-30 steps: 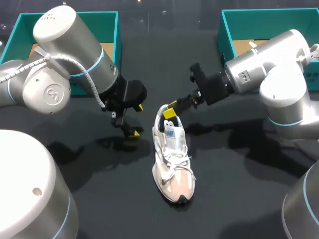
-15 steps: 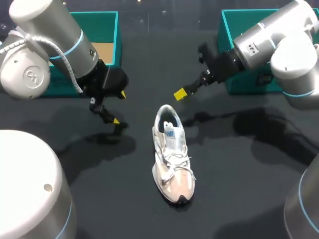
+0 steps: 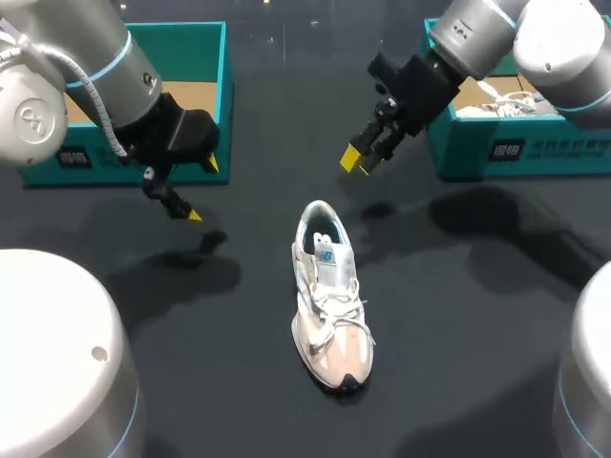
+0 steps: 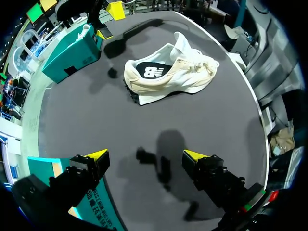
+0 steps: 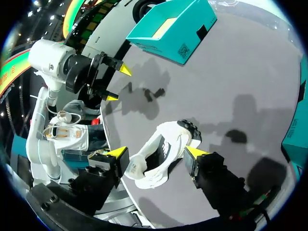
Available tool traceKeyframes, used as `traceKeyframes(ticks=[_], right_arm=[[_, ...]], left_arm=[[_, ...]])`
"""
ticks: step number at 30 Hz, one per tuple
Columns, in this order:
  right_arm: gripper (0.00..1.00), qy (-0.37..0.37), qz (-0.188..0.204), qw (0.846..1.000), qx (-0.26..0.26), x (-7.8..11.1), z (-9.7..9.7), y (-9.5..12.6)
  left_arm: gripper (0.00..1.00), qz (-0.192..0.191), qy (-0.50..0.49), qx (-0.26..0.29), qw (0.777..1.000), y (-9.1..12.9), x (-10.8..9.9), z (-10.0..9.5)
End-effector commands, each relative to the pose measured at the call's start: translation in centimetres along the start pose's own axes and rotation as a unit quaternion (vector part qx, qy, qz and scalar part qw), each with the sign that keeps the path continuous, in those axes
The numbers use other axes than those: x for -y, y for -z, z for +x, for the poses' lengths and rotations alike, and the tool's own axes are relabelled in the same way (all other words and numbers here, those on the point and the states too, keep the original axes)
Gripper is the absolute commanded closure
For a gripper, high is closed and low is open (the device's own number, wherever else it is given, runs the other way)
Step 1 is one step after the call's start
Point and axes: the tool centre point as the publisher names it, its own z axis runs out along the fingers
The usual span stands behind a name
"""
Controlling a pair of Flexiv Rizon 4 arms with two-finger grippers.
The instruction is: Take the shoe out of the shoebox, open the shoe tongue, remove and reinsert the insole, then place the shoe into the shoebox
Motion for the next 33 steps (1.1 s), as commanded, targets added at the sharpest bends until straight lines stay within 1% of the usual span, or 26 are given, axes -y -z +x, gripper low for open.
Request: traceKeyframes(ticks=[1, 2, 4, 6, 9, 10, 11, 12, 27, 29, 31, 32, 33], right_arm=[[0.6, -0.043, 0.066, 0.994, 0.071, 0.0, 1.7, 0.1], [0.71, -0.053, 0.062, 0.993, 0.085, 0.0, 1.8, 0.1], [0.99, -0.066, 0.052, 0.991, 0.101, 0.1, 2.2, 0.1], [1.0, -0.086, 0.043, 0.987, 0.127, 0.2, 2.7, 0.1], [1.0, -0.133, 0.032, 0.974, 0.183, 0.4, 3.5, 0.1], [1.0, -0.152, 0.03, 0.969, 0.194, 0.5, 3.8, 0.1], [1.0, -0.169, 0.019, 0.964, 0.202, 0.8, 4.1, 0.0], [1.0, -0.186, 0.009, 0.961, 0.207, 1.1, 4.5, -0.3], [1.0, -0.186, 0.009, 0.961, 0.207, 1.1, 4.5, -0.3], [1.0, -0.198, 0.015, 0.958, 0.208, 0.7, 4.4, -1.9], [1.0, -0.202, 0.013, 0.958, 0.205, 0.5, 4.6, -3.2], [1.0, -0.216, 0.017, 0.953, 0.212, 0.5, 4.6, -3.8], [1.0, -0.215, 0.016, 0.953, 0.212, 0.6, 4.7, -4.3]], left_arm=[[0.0, 0.004, -0.016, -0.007, 1.0, 1.7, -1.1, -0.3], [0.0, 0.0, -0.024, -0.006, 1.0, 2.0, -1.4, -0.4], [0.0, -0.003, -0.041, -0.004, 0.999, 2.8, -1.9, -0.7], [0.0, -0.003, -0.055, -0.006, 0.998, 3.7, -2.6, -1.3], [0.0, 0.006, -0.073, -0.011, 0.997, 5.5, -3.7, -2.2], [0.0, 0.007, -0.081, -0.014, 0.997, 6.0, -4.1, -2.4], [0.0, -0.001, -0.097, -0.014, 0.995, 6.6, -4.5, -2.6], [0.0, -0.015, -0.118, -0.002, 0.993, 7.1, -5.0, -2.7], [0.0, -0.013, -0.125, -0.005, 0.992, 7.2, -5.2, -2.8], [0.0, 0.001, -0.148, -0.018, 0.989, 7.4, -5.9, -3.0], [0.0, 0.002, -0.164, -0.024, 0.986, 7.6, -6.6, -3.2], [0.0, 0.006, -0.169, -0.028, 0.985, 7.7, -6.9, -3.3], [0.0, 0.004, -0.176, -0.032, 0.984, 7.8, -7.2, -3.3]])
